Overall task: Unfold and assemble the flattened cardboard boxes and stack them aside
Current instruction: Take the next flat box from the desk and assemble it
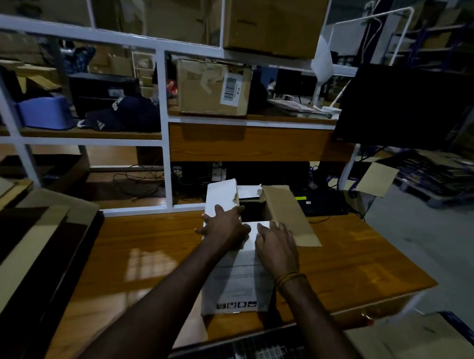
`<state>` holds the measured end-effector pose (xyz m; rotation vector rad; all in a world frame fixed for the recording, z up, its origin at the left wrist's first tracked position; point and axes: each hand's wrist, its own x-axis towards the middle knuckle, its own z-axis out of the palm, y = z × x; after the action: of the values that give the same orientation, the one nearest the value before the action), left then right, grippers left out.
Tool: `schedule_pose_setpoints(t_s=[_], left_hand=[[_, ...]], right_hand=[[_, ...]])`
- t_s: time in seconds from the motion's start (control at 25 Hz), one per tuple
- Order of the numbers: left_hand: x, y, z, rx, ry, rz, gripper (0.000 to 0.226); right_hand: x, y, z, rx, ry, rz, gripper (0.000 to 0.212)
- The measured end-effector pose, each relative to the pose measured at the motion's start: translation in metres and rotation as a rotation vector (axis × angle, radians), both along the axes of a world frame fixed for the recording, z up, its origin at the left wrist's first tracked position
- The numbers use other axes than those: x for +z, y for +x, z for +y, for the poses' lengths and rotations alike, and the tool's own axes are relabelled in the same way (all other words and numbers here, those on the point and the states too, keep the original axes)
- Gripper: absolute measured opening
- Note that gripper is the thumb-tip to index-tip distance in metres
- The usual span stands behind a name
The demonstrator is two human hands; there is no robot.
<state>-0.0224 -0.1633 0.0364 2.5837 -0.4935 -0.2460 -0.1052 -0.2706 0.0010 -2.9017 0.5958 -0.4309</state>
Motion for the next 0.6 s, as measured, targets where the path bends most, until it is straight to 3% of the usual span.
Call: schedule_pose_setpoints(t_s=[0.16,0.28,0.6], left_hand=[[0.016,-0.010,-0.002,-0.002,0.073,-0.202,0.046],[0.023,-0.013,0.006,-0.002,0.054,-0.393,0.028],[0.043,0.009,0.065,0.106,-0.161,-0.478,0.020]], right_hand=[[0.006,0.002,0.009,0.063,0.017,0.077,0.047],[0.007,0.005,0.019,0.239,0.000,0.162,0.052],[0.022,0.024,0.048,0.418,0.132,0.246,0.062]])
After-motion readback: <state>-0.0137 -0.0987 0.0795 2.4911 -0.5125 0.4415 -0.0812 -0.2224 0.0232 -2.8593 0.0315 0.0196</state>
